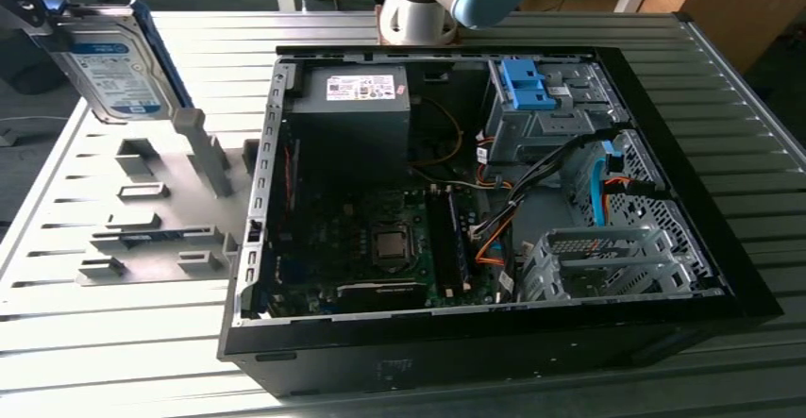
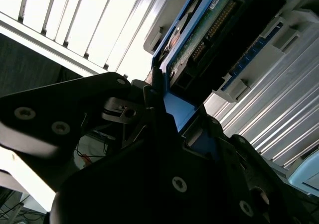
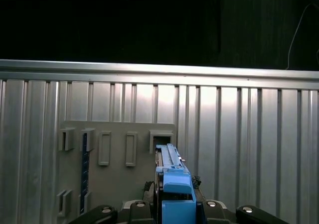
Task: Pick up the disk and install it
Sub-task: 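Pick up the disk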
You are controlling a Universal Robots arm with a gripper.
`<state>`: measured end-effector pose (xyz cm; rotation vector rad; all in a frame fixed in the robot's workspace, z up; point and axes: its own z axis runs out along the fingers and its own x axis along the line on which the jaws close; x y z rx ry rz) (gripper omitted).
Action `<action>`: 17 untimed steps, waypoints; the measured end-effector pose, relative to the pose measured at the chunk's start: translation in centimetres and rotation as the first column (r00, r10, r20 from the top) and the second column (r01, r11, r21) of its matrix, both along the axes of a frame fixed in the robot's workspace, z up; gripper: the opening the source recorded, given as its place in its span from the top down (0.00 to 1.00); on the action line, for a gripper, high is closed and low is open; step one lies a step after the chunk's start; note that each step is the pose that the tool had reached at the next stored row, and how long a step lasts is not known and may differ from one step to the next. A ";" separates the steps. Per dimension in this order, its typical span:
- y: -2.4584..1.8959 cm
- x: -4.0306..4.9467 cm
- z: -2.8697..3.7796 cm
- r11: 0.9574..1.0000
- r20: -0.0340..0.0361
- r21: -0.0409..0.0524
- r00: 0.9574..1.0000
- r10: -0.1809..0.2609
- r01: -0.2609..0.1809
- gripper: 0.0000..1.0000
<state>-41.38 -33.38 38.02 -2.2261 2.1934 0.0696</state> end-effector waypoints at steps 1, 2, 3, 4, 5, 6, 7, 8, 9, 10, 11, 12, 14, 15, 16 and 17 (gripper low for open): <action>0.00 0.00 0.07 1.000 0.000 0.000 1.000 0.000 0.000 0.63; 0.00 0.00 0.14 1.000 0.000 0.000 1.000 0.000 0.000 0.63; 0.00 0.00 0.21 1.000 0.000 0.000 1.000 0.000 0.000 0.63; 0.00 0.00 0.29 1.000 0.000 0.000 1.000 0.000 0.000 0.63; 0.00 0.00 0.38 1.000 0.000 0.000 1.000 0.000 0.000 0.63; 0.00 0.00 0.48 1.000 0.000 0.000 1.000 0.000 0.000 0.63; 0.00 0.00 0.58 1.000 0.000 0.000 1.000 0.000 0.000 0.63; 0.00 0.00 0.69 1.000 0.000 0.000 1.000 0.000 0.000 0.63; 0.00 0.00 0.78 1.000 0.000 0.000 1.000 0.000 0.000 0.63; 0.01 0.00 0.87 1.000 0.000 0.000 1.000 0.000 0.000 0.63; 0.01 0.00 0.97 1.000 0.000 0.000 1.000 0.000 0.000 0.63; 0.01 0.00 1.07 1.000 0.000 0.000 1.000 0.000 0.000 0.63; 0.01 0.00 1.26 1.000 0.000 0.000 1.000 0.000 0.000 0.63; 0.01 0.00 1.36 1.000 0.000 0.000 1.000 0.000 0.000 0.63; 0.01 0.00 1.45 1.000 0.000 0.000 1.000 0.000 0.000 0.63; 0.01 0.00 1.54 1.000 0.000 0.000 1.000 0.000 0.000 0.63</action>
